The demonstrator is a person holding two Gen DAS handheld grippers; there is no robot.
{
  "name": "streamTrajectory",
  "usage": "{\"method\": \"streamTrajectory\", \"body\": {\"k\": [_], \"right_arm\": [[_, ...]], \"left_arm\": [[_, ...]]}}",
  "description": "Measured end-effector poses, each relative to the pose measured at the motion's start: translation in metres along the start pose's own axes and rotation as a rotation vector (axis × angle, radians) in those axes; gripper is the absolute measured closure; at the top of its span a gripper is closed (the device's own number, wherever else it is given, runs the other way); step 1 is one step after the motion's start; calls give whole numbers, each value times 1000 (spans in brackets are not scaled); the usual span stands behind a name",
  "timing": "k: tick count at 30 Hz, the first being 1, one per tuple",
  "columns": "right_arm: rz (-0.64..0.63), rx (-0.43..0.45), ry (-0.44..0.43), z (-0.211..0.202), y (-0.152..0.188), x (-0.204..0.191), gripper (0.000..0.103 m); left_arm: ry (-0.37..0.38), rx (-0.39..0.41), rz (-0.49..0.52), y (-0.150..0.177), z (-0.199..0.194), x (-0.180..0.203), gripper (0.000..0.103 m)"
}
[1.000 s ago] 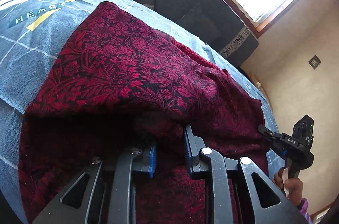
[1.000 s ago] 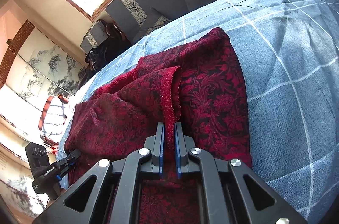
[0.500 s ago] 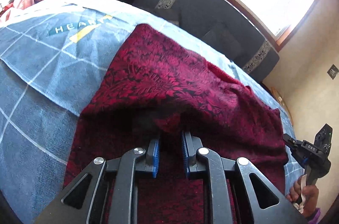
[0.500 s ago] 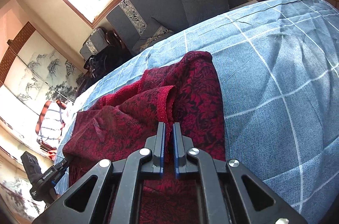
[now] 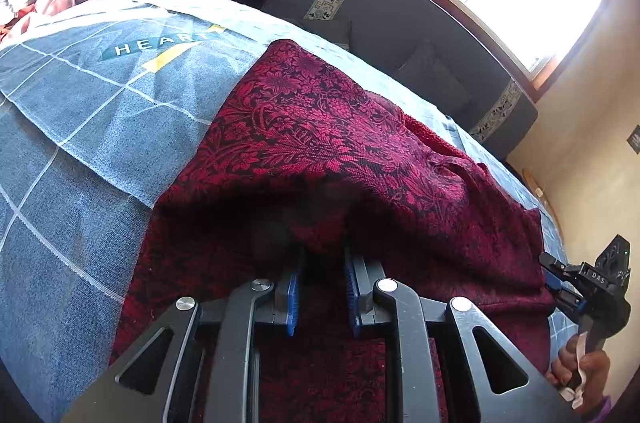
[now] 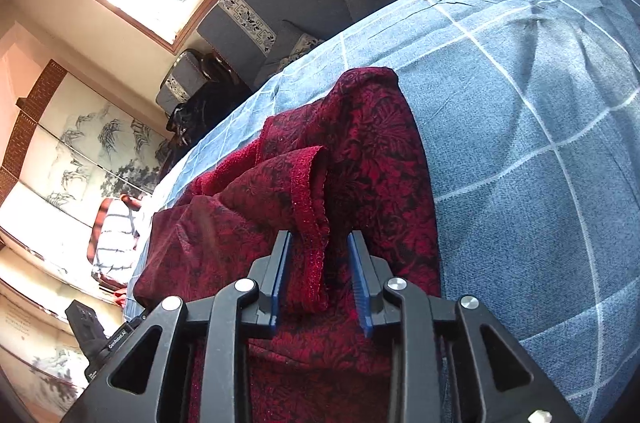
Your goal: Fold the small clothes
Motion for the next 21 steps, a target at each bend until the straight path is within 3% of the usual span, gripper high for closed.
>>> {"method": "streamTrajectory", "body": {"k": [3,5,10,21], "right_arm": [[-65,-2,40,6,1,-16,72],[-102,-1,93,9,2,-22,96],[-138,96,159,-11,-5,-22,97],[-139,35,181,9,-1,-7,96]], "left_arm": [[-9,3,3,0,0,0,82],[-17,6,0,-1,0,-1,80],[-21,8,-1,-1,0,-1,80],[-17,18,-7,0,-4,-1,79]]}}
Point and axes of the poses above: each gripper's, at about its wrist camera, not at the fingertips, and z roughly the way its jaws point, x to its right, y to its underside, the point moved 6 cm from there along z, roughly the way its jaws point, and after that the axes turned 8 degrees about y, right-handed, at the moved point
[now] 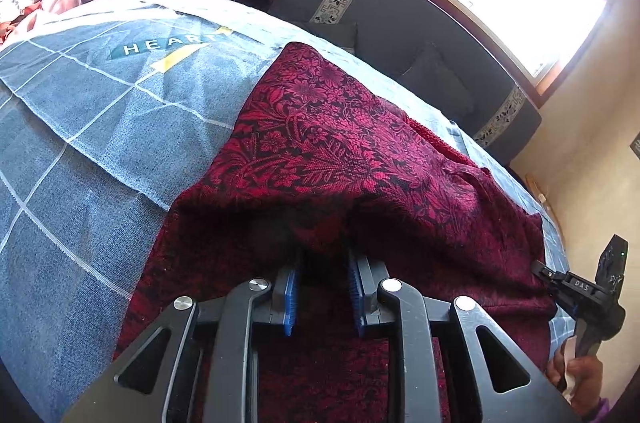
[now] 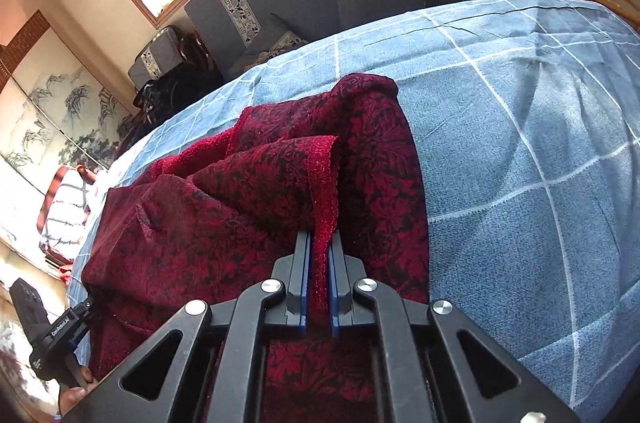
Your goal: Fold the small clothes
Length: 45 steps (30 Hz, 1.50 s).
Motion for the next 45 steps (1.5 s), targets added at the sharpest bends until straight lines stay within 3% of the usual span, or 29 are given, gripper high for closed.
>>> {"method": "streamTrajectory", "body": {"k": [4,6,8,11,14,16,18,21,24,29,33,35,37,39,41,43,45], "right_arm": [[-9,6,3,-1,2,0,97],[5,5,-13,-1,3,2,97],[22,3,-32,-1,2,4,97],[32,3,-43,-1,4,6,97],[20,11,-29,-2,5,4,97],[18,13,-26,-2,4,3,97],[20,13,-28,-2,4,3,97],[22,14,-32,-3,4,2,97],[20,12,-33,-3,4,2,96],[91,9,-90,-7,1,11,90],[178,181,-107,-47,-15,21,87],[145,203,-157,-55,-25,5,87],[56,169,-172,-48,-33,-23,87],[-26,81,-159,-27,-36,-47,87],[-57,14,-83,0,-38,-54,88],[-24,-14,3,20,-40,-40,99],[95,-52,-28,34,-37,-15,103]], "left_arm": [[6,16,7,0,-17,5,78],[66,83,-37,-4,-37,7,78],[84,150,6,-14,-56,21,78],[200,202,77,-34,-66,53,75],[341,116,89,-51,-37,81,70],[380,24,100,-53,-5,91,66],[362,-67,110,-45,26,90,66],[257,-146,96,-29,54,66,66],[323,-97,2,-23,47,48,67],[289,-64,64,-12,46,56,68],[327,-56,26,-12,48,51,68],[326,-53,27,-12,47,51,68],[320,-50,34,-12,47,51,68],[325,-48,30,-12,47,50,68],[332,-45,22,-12,46,49,68],[333,-45,20,-12,44,47,68],[331,-46,21,-12,44,46,68]]}}
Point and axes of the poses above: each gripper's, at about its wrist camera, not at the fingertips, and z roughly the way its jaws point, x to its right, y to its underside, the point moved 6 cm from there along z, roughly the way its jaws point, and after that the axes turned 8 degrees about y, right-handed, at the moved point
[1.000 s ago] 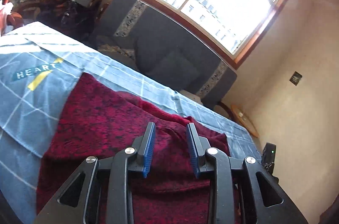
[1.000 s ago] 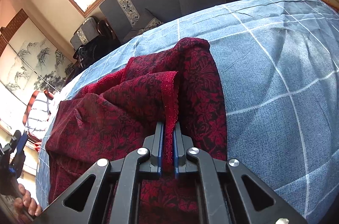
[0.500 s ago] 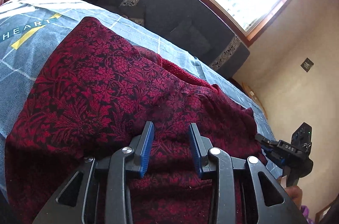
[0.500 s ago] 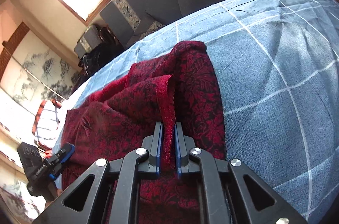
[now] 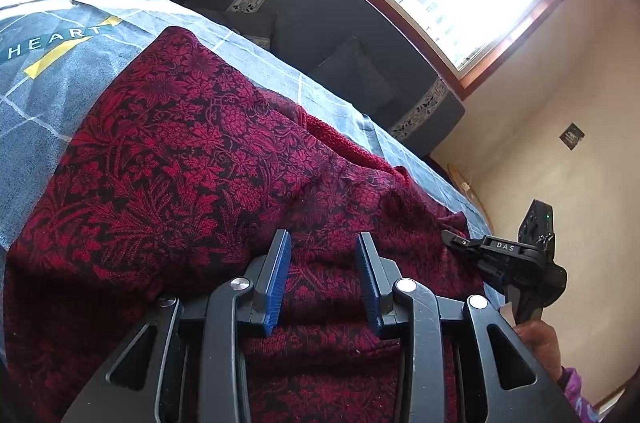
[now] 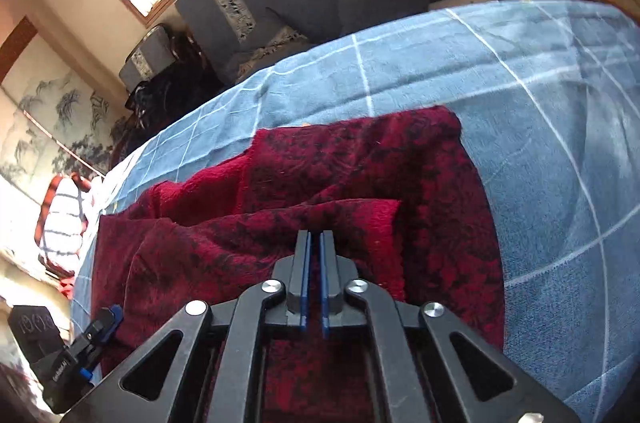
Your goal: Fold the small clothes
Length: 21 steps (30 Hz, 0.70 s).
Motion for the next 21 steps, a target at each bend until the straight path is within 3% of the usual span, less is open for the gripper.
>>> {"method": "streamTrajectory", "body": {"k": [2,6,9,12,14,17,18,21], "right_arm": [[62,-8,-72,2,0,9,103],[16,11,-70,3,0,8,103],[36,-25,-116,3,1,9,103],[85,25,-156,-31,7,17,86],[26,49,-121,-56,24,15,73],[-86,-50,-22,-61,66,18,73],[-85,-66,-30,-67,78,22,73],[-52,24,-112,-121,102,32,69]], "left_arm": [[1,1,-1,0,0,0,68],[-2,1,0,0,0,-1,68],[-14,2,12,0,0,0,68],[-26,2,23,0,1,2,68],[-48,-2,40,0,3,6,67],[-124,-58,112,3,5,18,66],[-152,-94,133,8,0,25,65],[-58,-115,130,31,-41,54,52]]}}
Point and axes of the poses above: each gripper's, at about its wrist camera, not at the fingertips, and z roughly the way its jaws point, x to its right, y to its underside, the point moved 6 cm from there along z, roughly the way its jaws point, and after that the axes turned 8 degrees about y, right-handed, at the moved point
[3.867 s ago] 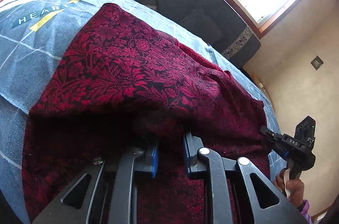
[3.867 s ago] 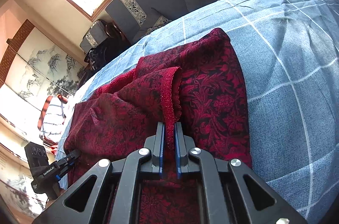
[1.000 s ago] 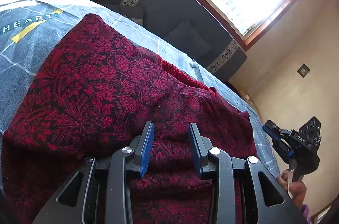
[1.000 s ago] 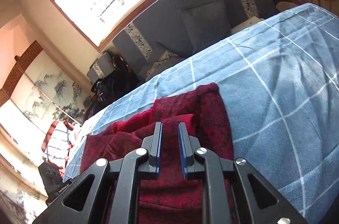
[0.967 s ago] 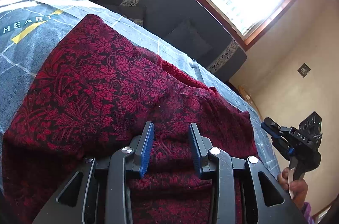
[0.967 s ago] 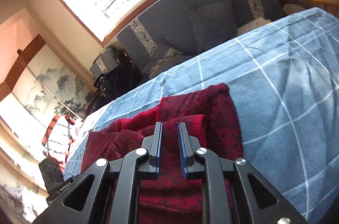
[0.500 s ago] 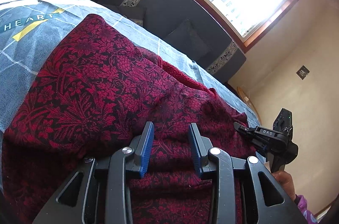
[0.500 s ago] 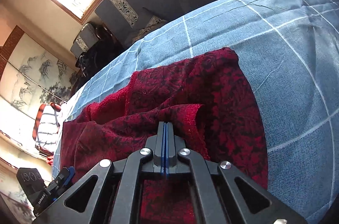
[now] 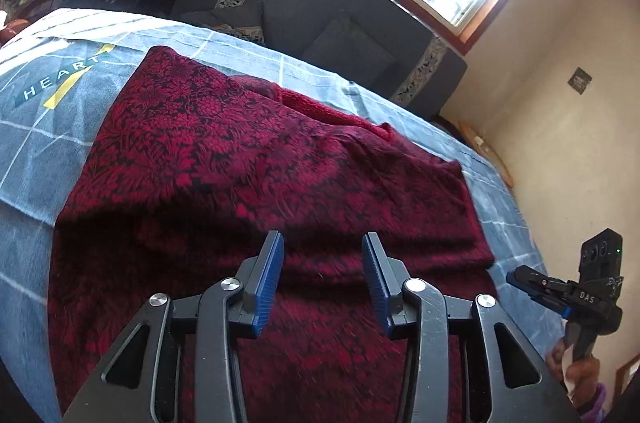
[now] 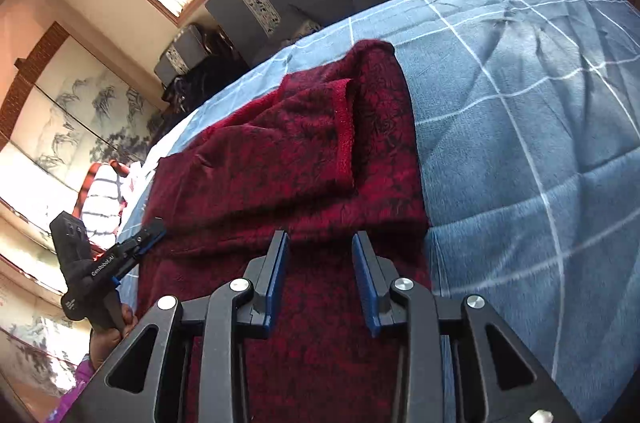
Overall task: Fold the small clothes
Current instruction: 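Grasp the sweater hem with both grippers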
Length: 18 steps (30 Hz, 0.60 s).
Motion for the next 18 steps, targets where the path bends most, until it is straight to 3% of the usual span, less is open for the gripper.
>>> {"method": "streamTrajectory", "body": {"k": [1,2,3,4,5,11,16,18], "right_arm": [[-10,26,-14,-19,11,0,65],[-25,42,-22,-37,25,1,54],[-40,51,-36,-52,42,2,46],[-49,55,-54,-66,60,6,32],[-55,55,-67,-78,79,10,29],[-53,27,-1,-114,179,48,29],[-41,36,17,-120,210,56,31],[-49,40,6,-121,217,51,39]], "left_arm": [[23,5,7,11,-19,8,35],[27,14,18,23,-39,13,20],[23,29,26,36,-61,15,16],[23,49,33,48,-82,16,14],[22,65,36,61,-103,15,13],[-52,95,20,122,-192,-18,13],[5,34,-50,161,-217,-35,13],[42,23,-102,171,-222,-42,13]]}}
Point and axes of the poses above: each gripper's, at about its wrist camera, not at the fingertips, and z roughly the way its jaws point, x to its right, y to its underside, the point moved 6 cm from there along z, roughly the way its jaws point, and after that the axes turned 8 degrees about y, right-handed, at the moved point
